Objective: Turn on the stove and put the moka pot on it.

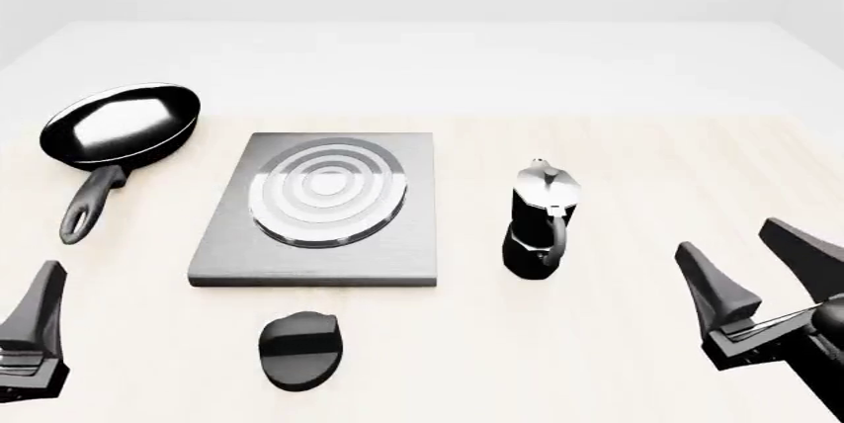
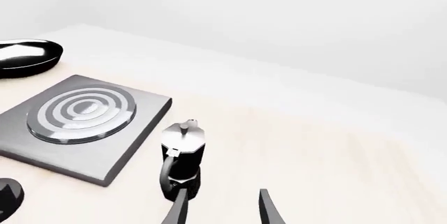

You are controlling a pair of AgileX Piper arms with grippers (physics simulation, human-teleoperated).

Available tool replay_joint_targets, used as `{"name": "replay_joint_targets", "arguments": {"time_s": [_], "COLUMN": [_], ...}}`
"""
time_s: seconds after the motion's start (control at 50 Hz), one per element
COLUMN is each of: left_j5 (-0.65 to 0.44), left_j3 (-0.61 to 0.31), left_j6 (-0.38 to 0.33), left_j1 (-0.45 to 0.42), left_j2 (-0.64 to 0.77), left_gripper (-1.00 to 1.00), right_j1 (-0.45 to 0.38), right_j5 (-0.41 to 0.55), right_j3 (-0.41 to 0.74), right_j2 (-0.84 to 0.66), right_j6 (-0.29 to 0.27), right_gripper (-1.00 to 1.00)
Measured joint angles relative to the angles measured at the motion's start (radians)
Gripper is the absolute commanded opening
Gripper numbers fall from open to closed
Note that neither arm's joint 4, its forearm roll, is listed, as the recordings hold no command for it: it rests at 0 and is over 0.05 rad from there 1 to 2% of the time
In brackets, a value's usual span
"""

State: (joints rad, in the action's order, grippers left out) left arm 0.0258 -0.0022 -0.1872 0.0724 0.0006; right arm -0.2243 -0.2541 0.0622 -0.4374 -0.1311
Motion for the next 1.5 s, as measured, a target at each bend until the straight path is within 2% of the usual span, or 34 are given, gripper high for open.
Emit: {"name": "replay_joint_targets", "arguments": {"time_s": [0.28,0.82,1.5], "left_j5": [-0.009,-0.020,-0.032], "left_j3": [0.001,0.002,0.002], "left_j6": [-0.002,-0.003,0.006], "left_j1": [-0.004,-0.004,-0.015], "left_j2": [0.000,0.000,0.000], "left_gripper": [1.00,1.00,1.00], "right_j1": [-0.061,-0.170,-0.189], "right_j5": [-0.074,-0.230,-0.439], "right_j3": [0.019,0.104,0.183], "right_j2": [-0.113,-0.445,-0.867], "right_j6": [-0.002,0.023,0.094], "right_gripper": [1.00,1.00,1.00]}}
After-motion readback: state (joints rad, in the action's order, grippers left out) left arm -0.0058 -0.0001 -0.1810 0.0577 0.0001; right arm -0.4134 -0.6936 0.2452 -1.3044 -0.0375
